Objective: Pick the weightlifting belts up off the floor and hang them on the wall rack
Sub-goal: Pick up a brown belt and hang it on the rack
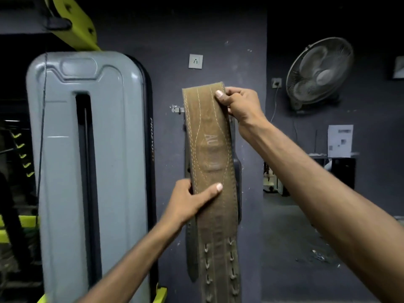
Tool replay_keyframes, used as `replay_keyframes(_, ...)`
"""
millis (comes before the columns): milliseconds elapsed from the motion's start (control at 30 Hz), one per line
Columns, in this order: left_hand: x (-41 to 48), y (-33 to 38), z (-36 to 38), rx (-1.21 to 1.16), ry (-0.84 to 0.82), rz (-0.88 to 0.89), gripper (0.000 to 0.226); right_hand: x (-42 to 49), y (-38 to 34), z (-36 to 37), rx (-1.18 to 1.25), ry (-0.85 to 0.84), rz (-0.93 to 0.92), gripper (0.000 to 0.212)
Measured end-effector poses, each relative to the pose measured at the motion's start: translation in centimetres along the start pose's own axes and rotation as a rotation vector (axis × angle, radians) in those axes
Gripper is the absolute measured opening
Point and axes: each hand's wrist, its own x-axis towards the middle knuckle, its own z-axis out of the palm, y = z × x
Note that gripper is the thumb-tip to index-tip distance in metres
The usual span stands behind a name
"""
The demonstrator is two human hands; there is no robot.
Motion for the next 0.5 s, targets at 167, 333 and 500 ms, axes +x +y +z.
replay_keyframes(167,-3.0,-1.2,-1.0,0.158,-0.264,-0.030,0.030,0.3,-1.5,-0.2,-0.012,0.027,-0.040,0.025)
replay_keyframes(333,3.8,6.4,-4.2,-0.162,-0.035,0.098,0.039,-0.1,-1.3,0.2,0.008,-0.005,-0.038,0.018)
replay_keyframes(500,8.7,12.6,-4.4,-0.266,0.076,0.180,0.021,-0.4,-0.8,-0.6,-0.041,-0.042,-0.065,0.018)
